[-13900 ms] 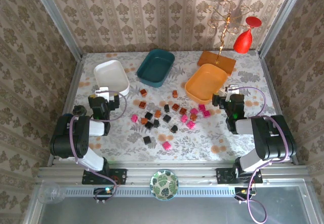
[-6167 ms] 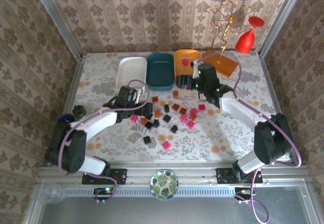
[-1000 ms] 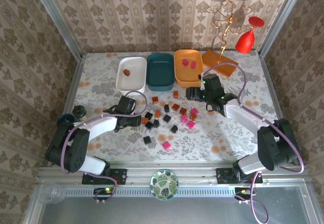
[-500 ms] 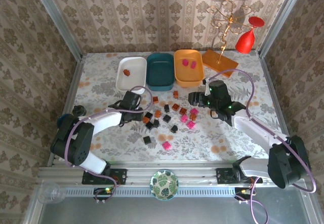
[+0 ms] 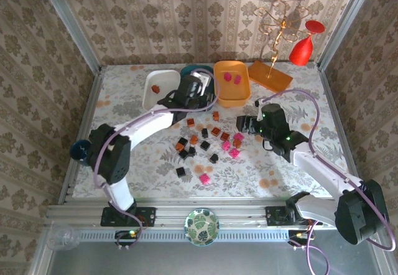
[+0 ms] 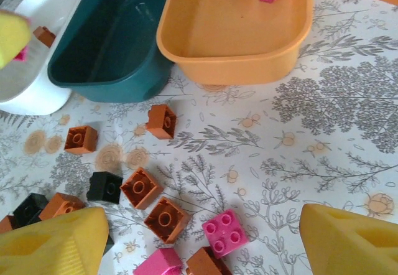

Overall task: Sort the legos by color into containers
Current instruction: Place the lego in the container.

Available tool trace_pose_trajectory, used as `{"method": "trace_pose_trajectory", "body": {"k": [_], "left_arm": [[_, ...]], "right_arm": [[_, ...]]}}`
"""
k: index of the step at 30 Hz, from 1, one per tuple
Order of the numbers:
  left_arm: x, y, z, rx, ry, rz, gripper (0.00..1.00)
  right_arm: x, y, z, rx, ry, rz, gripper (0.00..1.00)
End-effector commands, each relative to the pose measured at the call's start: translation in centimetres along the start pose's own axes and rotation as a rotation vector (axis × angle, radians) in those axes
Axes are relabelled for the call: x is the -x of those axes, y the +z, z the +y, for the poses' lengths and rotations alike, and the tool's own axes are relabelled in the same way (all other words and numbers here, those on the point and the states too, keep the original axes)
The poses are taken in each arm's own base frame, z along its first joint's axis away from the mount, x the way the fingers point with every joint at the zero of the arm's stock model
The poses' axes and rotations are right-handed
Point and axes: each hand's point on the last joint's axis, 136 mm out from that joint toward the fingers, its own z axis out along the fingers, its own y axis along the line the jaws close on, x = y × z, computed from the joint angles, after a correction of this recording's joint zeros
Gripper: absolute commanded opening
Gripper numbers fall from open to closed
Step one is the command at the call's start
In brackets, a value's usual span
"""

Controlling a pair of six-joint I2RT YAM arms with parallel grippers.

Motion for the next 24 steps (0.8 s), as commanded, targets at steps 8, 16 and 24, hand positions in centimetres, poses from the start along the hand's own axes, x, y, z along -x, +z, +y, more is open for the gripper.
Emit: {"method": "trace_pose_trajectory", "body": {"k": [8, 16, 24], "left_arm": [[1.4, 11.1, -2.7, -0.072, 0.088, 0.111, 0.25], [3.3, 15.3, -1.9, -0.044, 0.122, 0.133, 0.42], [6.6, 11.3, -2.1, -0.063, 0.138, 0.082, 0.67]], "right_arm": [[0.5, -1.9, -1.7, -0.076, 0.005, -0.081, 0.83], [0.1, -1.9, -1.4, -0.053, 0.016, -0.072, 0.84], [0.2, -1.9, -1.1, -0.041, -0.019, -0.080, 0.84]]}}
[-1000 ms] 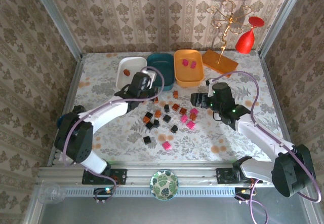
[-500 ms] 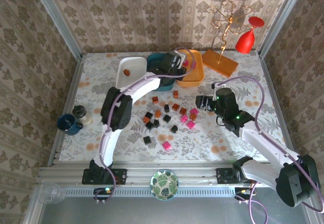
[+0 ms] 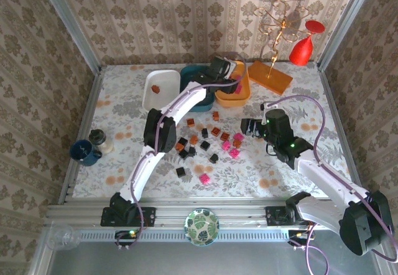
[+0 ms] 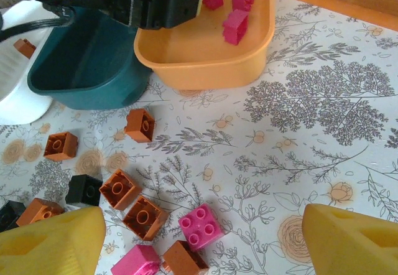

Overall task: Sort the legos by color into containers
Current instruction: Place the lego in the container, then pick up the lego from the middle-left of the table.

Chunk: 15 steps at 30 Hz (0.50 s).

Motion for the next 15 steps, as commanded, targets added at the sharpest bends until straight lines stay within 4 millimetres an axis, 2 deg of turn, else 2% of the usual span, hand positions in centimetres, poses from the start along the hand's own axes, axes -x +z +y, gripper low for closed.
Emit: {"method": "trace_pose_trajectory", "body": {"k": [1, 3, 6, 8, 11, 15], "left_arm": [[3.6, -5.8, 0.0, -0.015, 0.027, -0.050, 0.68], [3.7, -8.3, -0.1, -0.019, 0.033, -0.053, 0.70], [2.4, -12.5, -0.4, -0.031, 0.032, -0.060, 0.71], [-0.1, -15.1, -0.4, -0.033, 0.016, -0.049, 0.72], [-4.4, -19.1, 0.4, -0.007, -0.024, -0.020, 0.73], [-11.8, -22.9, 1.3, 0.019, -0.100, 0.049, 0.74]], "right_arm": [[0.6, -0.5, 0.2, 0.008, -0.020, -0.033, 0.84], [0.9, -0.8, 0.6, 0.029, -0.034, -0.043, 0.84], [0.9, -1.1, 2.3, 0.124, -0.073, -0.029, 0.85], [0.4, -1.2, 3.8, 0.194, -0.103, 0.007, 0.84], [-1.4, -1.2, 6.7, 0.340, -0.167, 0.101, 0.84], [-4.7, -1.6, 10.8, 0.512, -0.261, 0.225, 0.84]]}}
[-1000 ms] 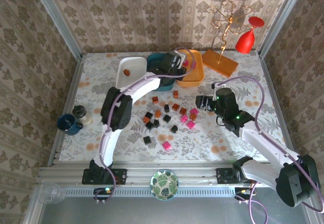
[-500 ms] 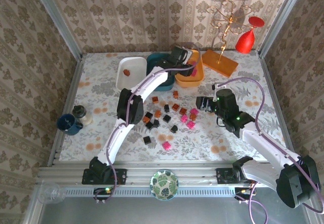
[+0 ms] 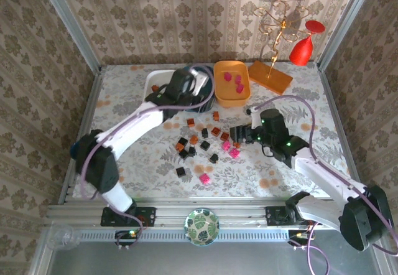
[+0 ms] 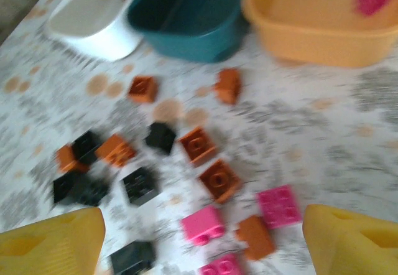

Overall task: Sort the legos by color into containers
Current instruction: Pick up the lego from the middle-left of the table.

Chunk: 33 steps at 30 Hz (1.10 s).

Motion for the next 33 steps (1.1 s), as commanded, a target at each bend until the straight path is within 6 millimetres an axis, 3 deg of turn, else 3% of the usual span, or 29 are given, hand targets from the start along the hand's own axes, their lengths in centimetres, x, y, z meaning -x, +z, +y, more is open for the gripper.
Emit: {"method": "trace_pose_trajectory", "body": {"k": [1, 6, 9, 13, 16, 21, 33], "left_arm": [[-6.6, -1.1, 1.1, 0.032, -0.086, 0.104, 0.74], [-15.0, -4.5, 0.3, 0.022, -0.194, 0.234, 0.73], [-19.2, -6.0, -0.7, 0.020, -0.274, 0.301, 0.74], [-23.1, -7.2, -1.5, 0.068, -0.347, 0.368, 0.78], [-24.9, -6.9, -2.2, 0.075, -0.407, 0.377, 0.81], [-26.2, -5.8, -3.6, 0.073, -0.437, 0.397, 0.81], [-27.3, -3.2, -4.8, 0.137, -0.351, 0.466, 0.66]], "right_arm": [[-1.5, 0.4, 5.2, 0.215, -0.120, 0.099, 0.84], [-3.3, 1.3, 7.6, 0.281, -0.211, 0.149, 0.85], [-3.4, 1.8, 7.2, 0.260, -0.206, 0.133, 0.85], [-3.2, 1.9, 6.7, 0.235, -0.199, 0.101, 0.85], [-3.0, 1.8, 6.6, 0.228, -0.195, 0.083, 0.85], [-3.0, 1.6, 6.0, 0.199, -0.198, 0.066, 0.85], [-3.1, 1.2, 5.1, 0.154, -0.201, 0.040, 0.86]]}}
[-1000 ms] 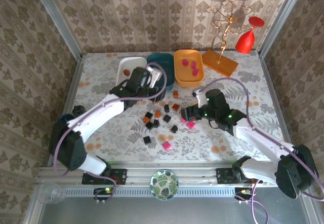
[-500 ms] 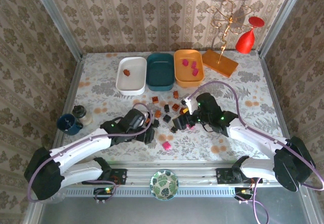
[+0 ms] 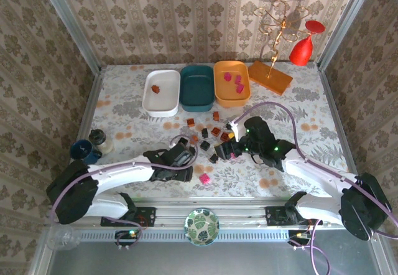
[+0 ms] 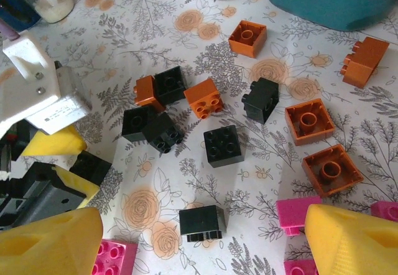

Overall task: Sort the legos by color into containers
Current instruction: Pick up the lego from the middle-left of the table, then pick up the lego from the center of the table.

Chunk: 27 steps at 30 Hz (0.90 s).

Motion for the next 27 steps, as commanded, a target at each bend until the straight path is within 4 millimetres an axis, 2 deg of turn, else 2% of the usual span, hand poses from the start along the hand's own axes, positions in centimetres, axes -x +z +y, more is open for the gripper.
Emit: {"method": "trace_pose_trajectory", "body": {"k": [1, 5, 12, 17, 20, 23, 27], "left_arm": [[1.3, 0.1, -1.3, -0.008, -0.014, -0.045, 0.64], [1.6, 0.9, -2.2, -0.013, 0.000, -0.044, 0.57], [1.8, 1.6, -2.2, 0.039, 0.028, -0.065, 0.43], [2.9, 0.5, -1.6, 0.063, 0.018, -0.138, 0.34], [4.8, -1.2, -1.0, 0.058, 0.009, -0.217, 0.32], [7.7, -2.9, 0.0, 0.037, -0.014, -0.290, 0.31], [14.3, -6.6, 1.4, -0.008, -0.041, -0.435, 0.31]], "right_arm": [[0.4, -0.3, -0.4, -0.027, -0.014, -0.033, 0.87], [0.2, -0.1, -0.5, -0.031, -0.006, -0.023, 0.87], [0.1, -0.1, -0.5, -0.029, -0.004, -0.024, 0.87], [0.2, -0.2, -0.6, -0.037, -0.006, -0.030, 0.87], [0.4, -0.2, -0.3, -0.022, -0.004, -0.038, 0.87], [1.1, -0.3, 0.5, 0.019, 0.008, -0.052, 0.87], [2.8, -0.1, 0.8, 0.036, 0.067, -0.085, 0.87]]}}
